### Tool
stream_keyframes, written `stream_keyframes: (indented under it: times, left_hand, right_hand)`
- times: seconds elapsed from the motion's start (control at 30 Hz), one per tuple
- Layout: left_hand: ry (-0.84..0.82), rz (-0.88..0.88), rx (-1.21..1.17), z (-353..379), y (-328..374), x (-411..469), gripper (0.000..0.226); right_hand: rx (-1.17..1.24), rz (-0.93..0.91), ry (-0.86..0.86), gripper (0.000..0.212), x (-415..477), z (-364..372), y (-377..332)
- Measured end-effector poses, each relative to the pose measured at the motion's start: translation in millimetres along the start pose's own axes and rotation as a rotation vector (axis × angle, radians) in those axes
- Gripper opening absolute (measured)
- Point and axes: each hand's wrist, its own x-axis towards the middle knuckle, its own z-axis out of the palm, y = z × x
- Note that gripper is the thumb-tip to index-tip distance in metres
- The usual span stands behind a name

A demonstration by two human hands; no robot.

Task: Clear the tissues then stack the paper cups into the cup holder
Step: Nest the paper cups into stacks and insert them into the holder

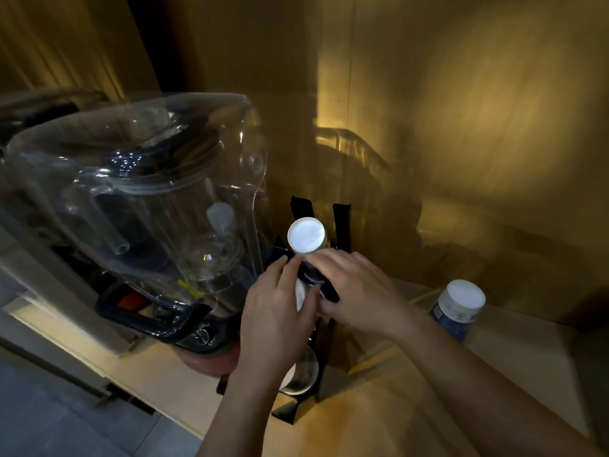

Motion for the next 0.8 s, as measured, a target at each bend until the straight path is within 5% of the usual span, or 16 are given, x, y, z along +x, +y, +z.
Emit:
stream_keyframes:
  times: [0.37,0.63,0.8]
  left_hand:
    - [-0.144,0.287,-0.231,80,88,26,0.043]
    - [-0.407,0.300,-0.222,183,96,28,0.036]
    - [-0.612,0.101,-0.529,218,95,27,0.035]
  right_hand:
    - [-0.054,0.493,0.171,0.054,-77,-58,77]
    - [0.062,0.921,0.095,0.072,-140,-44,137]
    - [0.143,0.963,0.062,0.082,-149,-28,156]
